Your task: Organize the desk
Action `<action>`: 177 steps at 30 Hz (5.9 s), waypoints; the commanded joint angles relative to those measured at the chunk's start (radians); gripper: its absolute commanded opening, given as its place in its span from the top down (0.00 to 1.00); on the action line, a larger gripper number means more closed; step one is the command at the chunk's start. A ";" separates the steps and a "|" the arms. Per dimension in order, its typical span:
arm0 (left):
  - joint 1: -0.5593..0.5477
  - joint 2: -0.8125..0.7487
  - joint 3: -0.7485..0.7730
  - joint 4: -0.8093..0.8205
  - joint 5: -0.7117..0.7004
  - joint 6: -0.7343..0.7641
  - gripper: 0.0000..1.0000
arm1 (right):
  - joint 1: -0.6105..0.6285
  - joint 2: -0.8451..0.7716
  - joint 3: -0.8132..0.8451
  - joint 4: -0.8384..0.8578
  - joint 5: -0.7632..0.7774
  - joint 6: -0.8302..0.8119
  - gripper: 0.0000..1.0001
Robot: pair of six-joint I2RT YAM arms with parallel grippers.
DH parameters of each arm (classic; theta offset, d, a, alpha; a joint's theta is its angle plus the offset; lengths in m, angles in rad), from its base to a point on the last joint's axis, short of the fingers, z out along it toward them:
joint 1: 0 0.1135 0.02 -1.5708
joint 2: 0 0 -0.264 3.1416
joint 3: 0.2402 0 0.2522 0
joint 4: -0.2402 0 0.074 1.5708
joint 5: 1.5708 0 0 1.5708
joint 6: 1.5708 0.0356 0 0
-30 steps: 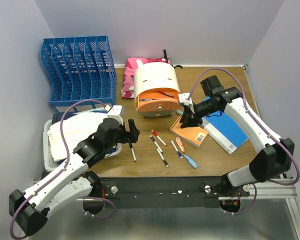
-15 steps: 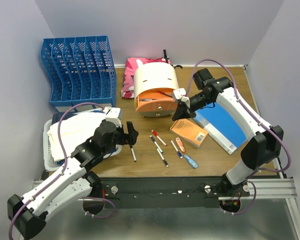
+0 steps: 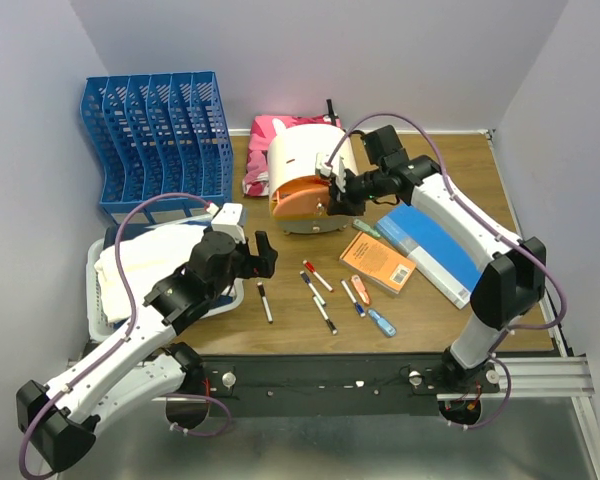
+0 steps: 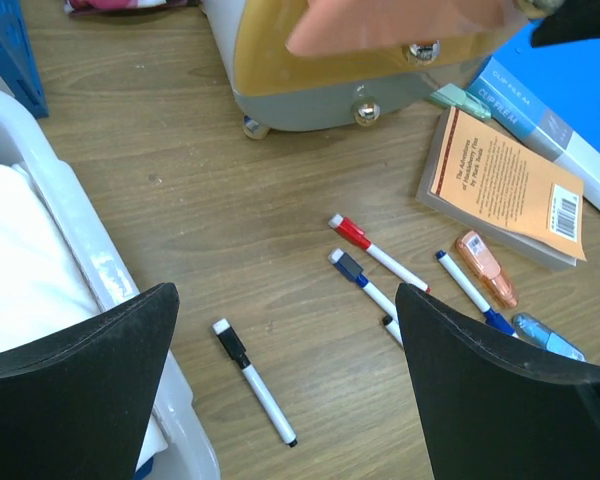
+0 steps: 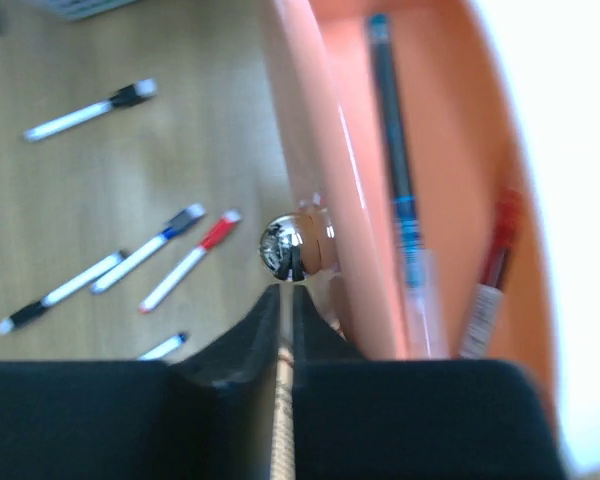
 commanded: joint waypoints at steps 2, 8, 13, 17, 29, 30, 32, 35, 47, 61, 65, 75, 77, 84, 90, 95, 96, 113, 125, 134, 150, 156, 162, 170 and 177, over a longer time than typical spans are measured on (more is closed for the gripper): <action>0.017 0.045 0.065 0.019 0.011 -0.016 0.01 | 0.003 0.036 0.061 0.250 0.201 0.229 0.59; 0.043 0.089 0.065 0.175 0.076 -0.134 0.02 | 0.003 0.047 0.060 0.272 0.163 0.279 0.41; 0.064 0.160 0.062 0.323 0.148 -0.258 0.04 | 0.003 0.052 0.148 0.096 0.060 0.253 0.42; 0.081 0.275 0.060 0.482 0.194 -0.369 0.08 | 0.001 0.007 0.133 0.056 0.044 0.262 0.42; 0.101 0.611 0.092 0.829 0.236 -0.663 0.23 | -0.140 -0.088 0.044 0.056 -0.126 0.411 0.42; 0.101 0.628 0.095 0.840 0.228 -0.676 0.24 | -0.152 -0.091 0.035 0.065 -0.141 0.436 0.42; 0.101 0.674 0.111 0.843 0.213 -0.711 0.25 | -0.178 -0.102 0.024 0.072 -0.169 0.453 0.42; 0.098 0.718 0.117 0.857 0.170 -0.752 0.29 | -0.190 -0.115 0.001 0.083 -0.176 0.462 0.42; 0.066 0.876 0.172 0.887 0.078 -0.872 0.46 | -0.216 -0.141 -0.052 0.109 -0.203 0.491 0.43; 0.064 0.867 0.161 0.857 0.099 -0.875 0.84 | -0.238 -0.163 -0.095 0.112 -0.201 0.485 0.43; 0.060 0.800 0.114 0.826 0.146 -0.880 0.86 | -0.246 -0.171 -0.115 0.111 -0.193 0.476 0.43; 0.012 0.620 -0.033 0.754 0.228 -0.963 0.85 | -0.255 -0.171 -0.152 0.117 -0.181 0.465 0.43; 0.003 0.599 -0.056 0.761 0.237 -0.979 0.85 | -0.255 -0.168 -0.155 0.115 -0.183 0.462 0.43; -0.008 0.548 -0.063 0.722 0.228 -0.967 0.70 | -0.255 -0.164 -0.151 0.097 -0.210 0.436 0.43; -0.006 0.527 -0.033 0.671 0.236 -0.931 0.25 | -0.256 -0.181 -0.137 0.019 -0.236 0.353 0.43; -0.002 0.470 -0.018 0.607 0.229 -0.886 0.15 | -0.255 -0.204 -0.137 -0.052 -0.250 0.292 0.42; 0.001 0.461 -0.017 0.597 0.229 -0.877 0.14 | -0.255 -0.206 -0.137 -0.059 -0.258 0.283 0.42; 0.020 0.197 -0.067 0.367 0.144 -0.814 0.10 | -0.255 -0.258 -0.181 -0.230 -0.313 0.078 0.42; 0.029 0.066 -0.066 0.234 0.068 -0.661 0.10 | -0.250 -0.309 -0.285 -0.323 -0.310 -0.063 0.42; 0.031 0.008 0.054 0.050 -0.036 -0.271 0.09 | -0.105 -0.387 -0.472 -0.195 -0.192 -0.089 0.42; 0.032 -0.230 0.013 -0.162 -0.126 -0.186 0.09 | 0.239 -0.376 -0.810 0.310 0.273 0.287 0.44; 0.032 -0.265 -0.006 -0.191 -0.139 -0.197 0.09 | 0.261 -0.361 -0.881 0.422 0.400 0.353 0.44; 0.034 -0.268 -0.024 -0.174 -0.143 -0.213 0.09 | 0.270 -0.333 -0.921 0.497 0.471 0.376 0.44; 0.032 -0.239 -0.017 -0.162 -0.146 -0.200 0.09 | 0.276 -0.307 -0.976 0.562 0.505 0.399 0.44; 0.032 -0.236 -0.015 -0.151 -0.153 -0.200 0.09 | 0.311 -0.251 -0.970 0.569 0.529 0.396 0.66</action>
